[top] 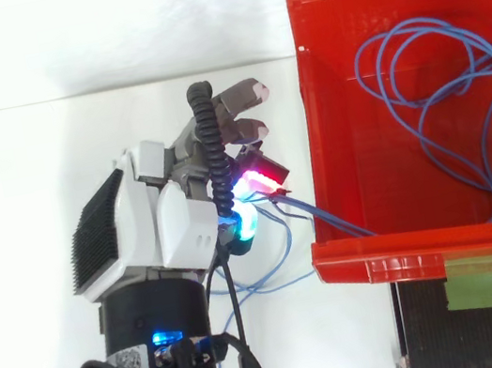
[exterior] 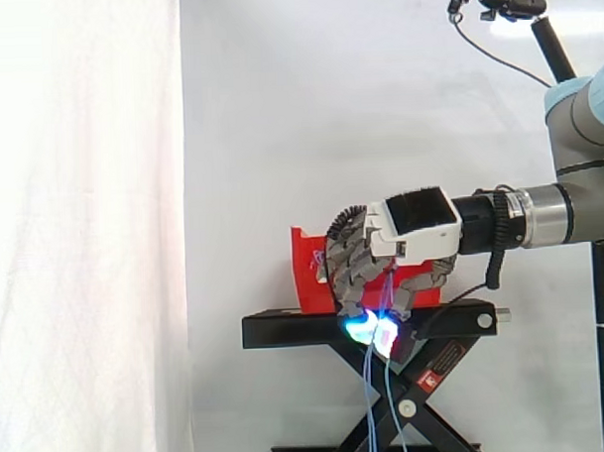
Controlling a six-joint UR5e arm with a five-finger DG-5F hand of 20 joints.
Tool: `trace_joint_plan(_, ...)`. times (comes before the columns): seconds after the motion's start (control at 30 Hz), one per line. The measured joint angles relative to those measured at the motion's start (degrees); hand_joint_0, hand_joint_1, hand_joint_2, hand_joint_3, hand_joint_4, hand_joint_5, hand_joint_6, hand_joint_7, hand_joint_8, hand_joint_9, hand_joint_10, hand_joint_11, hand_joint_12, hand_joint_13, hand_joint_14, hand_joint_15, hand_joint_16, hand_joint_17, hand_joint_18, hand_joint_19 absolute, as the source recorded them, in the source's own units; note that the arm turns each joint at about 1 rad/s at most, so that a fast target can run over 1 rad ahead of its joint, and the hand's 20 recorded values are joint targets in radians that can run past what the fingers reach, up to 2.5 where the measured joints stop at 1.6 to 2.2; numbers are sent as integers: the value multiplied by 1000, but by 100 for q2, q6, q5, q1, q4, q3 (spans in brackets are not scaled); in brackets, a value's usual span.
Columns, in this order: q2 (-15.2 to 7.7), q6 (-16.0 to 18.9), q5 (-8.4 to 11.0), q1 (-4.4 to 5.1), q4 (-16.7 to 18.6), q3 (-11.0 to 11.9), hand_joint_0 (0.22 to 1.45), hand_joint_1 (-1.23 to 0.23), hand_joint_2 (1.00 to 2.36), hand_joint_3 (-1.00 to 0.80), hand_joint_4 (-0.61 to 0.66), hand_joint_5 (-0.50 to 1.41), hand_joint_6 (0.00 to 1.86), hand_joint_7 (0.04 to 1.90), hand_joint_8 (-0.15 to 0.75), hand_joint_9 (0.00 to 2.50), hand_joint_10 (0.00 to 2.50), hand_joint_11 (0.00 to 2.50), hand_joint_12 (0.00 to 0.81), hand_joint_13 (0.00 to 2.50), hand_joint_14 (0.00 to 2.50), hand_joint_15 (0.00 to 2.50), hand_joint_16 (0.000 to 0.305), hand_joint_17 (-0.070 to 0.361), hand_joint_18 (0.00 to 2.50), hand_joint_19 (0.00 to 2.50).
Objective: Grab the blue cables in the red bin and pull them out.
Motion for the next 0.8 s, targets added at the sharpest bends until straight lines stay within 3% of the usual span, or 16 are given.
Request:
trace_joint_plan(0.27,24,816,4,97,-76,0,909,-793,1000,-1000,19,877,775,710,255,956,19,530,337,739,16,411,40,89,559,453)
trace_joint_plan(0.8,316,3219,125,407,-1115,0,908,-793,1000,-1000,14,880,767,708,258,957,21,515,341,737,17,407,40,89,559,450)
